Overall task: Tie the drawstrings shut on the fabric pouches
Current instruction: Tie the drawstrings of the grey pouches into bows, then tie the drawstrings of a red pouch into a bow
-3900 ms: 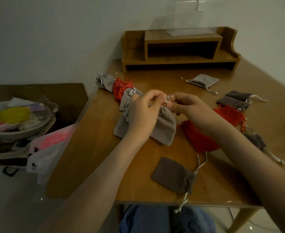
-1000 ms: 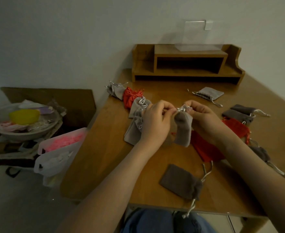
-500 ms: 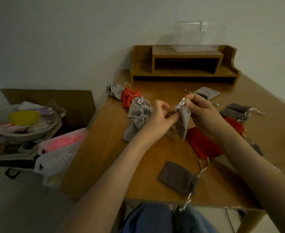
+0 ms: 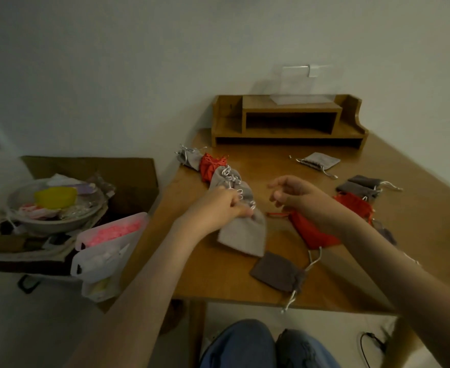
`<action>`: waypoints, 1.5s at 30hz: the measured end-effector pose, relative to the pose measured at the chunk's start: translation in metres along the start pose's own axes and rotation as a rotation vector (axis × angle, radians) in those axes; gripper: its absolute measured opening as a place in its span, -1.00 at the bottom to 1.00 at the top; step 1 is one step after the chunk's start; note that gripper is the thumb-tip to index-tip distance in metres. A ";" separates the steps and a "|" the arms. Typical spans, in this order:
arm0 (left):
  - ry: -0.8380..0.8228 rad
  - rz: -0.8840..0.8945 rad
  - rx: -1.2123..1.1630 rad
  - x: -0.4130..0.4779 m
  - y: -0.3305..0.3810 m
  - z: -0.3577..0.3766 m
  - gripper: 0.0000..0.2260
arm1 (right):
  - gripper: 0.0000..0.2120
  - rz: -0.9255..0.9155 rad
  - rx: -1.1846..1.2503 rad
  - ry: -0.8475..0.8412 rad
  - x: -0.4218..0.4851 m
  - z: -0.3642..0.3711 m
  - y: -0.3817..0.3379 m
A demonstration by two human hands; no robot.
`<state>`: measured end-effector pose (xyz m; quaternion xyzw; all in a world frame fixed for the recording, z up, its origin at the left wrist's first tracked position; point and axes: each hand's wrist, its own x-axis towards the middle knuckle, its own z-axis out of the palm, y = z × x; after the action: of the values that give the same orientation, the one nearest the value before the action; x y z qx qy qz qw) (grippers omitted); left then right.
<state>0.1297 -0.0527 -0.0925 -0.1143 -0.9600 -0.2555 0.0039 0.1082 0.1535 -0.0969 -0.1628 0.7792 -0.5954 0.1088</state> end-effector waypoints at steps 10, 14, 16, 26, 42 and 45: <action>0.276 -0.233 0.382 -0.013 -0.017 0.019 -0.43 | -0.81 0.114 -0.709 -0.515 -0.022 0.011 -0.004; 0.369 0.000 0.390 -0.014 -0.009 0.026 -0.59 | -0.93 0.114 -0.733 -0.485 -0.022 0.010 0.001; 0.381 0.119 0.370 -0.012 -0.002 0.028 -0.67 | -0.97 0.094 -0.722 -0.467 -0.022 0.010 0.001; 0.197 0.377 0.391 0.007 0.022 0.053 -0.75 | -0.75 0.107 -0.932 0.161 -0.003 -0.026 0.022; 0.251 0.186 -0.164 0.041 0.018 0.051 -0.82 | -0.93 -0.050 -0.279 0.054 0.015 -0.027 0.018; 0.289 0.177 -0.424 0.038 0.016 0.041 -0.82 | -0.88 -0.049 -0.127 0.056 0.015 -0.026 0.026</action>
<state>0.0989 -0.0106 -0.1180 -0.1586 -0.8609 -0.4630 0.1390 0.0815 0.1773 -0.1144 -0.1718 0.8138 -0.5517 0.0618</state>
